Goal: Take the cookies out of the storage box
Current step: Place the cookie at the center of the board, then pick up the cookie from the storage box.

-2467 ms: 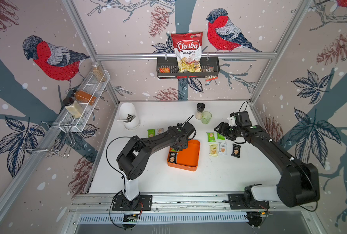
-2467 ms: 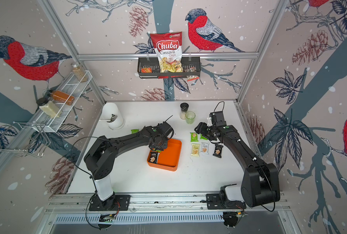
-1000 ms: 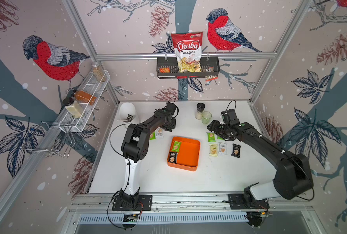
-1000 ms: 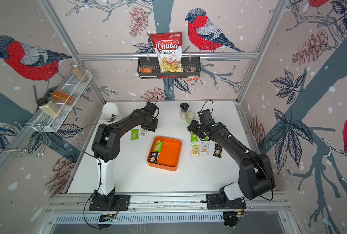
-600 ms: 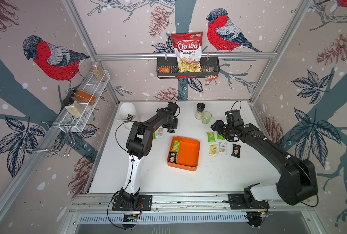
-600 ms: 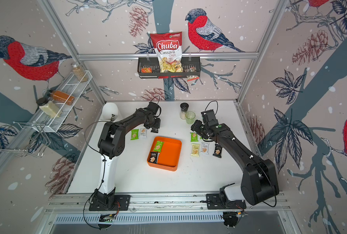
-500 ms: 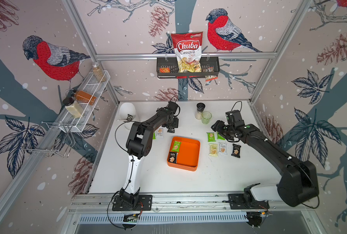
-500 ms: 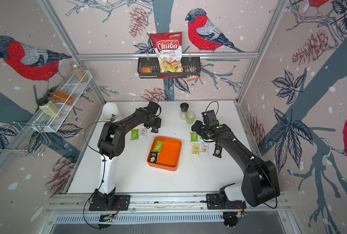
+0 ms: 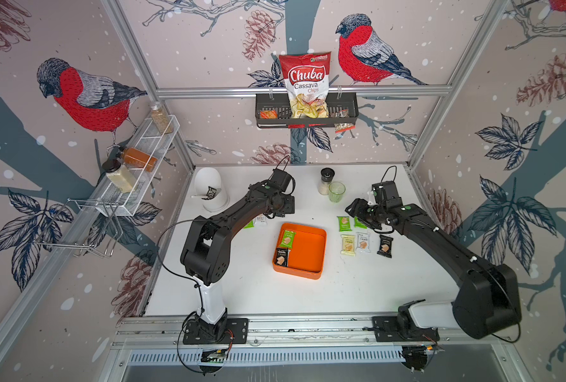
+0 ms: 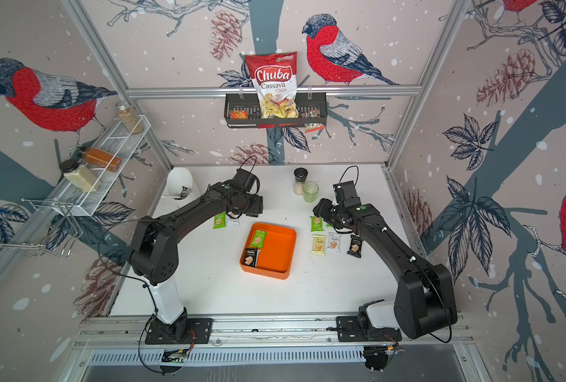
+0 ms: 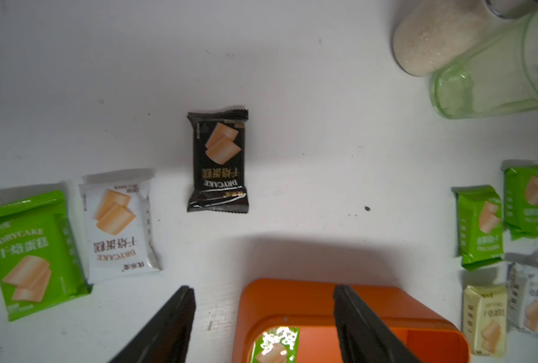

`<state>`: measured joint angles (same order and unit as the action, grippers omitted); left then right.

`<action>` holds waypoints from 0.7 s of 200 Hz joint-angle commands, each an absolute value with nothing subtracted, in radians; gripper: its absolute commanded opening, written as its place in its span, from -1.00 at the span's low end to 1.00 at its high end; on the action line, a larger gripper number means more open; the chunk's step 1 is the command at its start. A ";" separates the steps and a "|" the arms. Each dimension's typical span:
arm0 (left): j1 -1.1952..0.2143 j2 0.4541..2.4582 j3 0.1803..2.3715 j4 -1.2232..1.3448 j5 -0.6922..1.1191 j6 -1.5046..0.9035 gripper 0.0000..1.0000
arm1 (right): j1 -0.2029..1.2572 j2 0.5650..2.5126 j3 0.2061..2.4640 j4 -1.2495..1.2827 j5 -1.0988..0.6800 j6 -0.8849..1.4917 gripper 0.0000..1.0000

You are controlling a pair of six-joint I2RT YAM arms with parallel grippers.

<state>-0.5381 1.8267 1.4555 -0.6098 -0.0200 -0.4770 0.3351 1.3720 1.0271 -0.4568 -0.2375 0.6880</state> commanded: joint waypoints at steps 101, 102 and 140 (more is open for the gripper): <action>-0.775 1.727 1.277 -0.606 -0.181 -0.720 0.47 | 0.297 1.361 0.991 -0.472 -0.371 0.563 0.33; -0.777 1.729 1.278 -0.606 -0.182 -0.720 0.47 | 0.296 1.361 0.990 -0.471 -0.373 0.563 0.33; -0.798 1.785 1.290 -0.610 -0.200 -0.715 0.48 | 0.286 1.376 0.977 -0.428 -0.405 0.590 0.33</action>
<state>-0.7914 1.7527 1.2736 -0.5884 -0.1616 -0.7063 0.2909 1.3724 0.9798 -0.4671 -0.3691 0.5793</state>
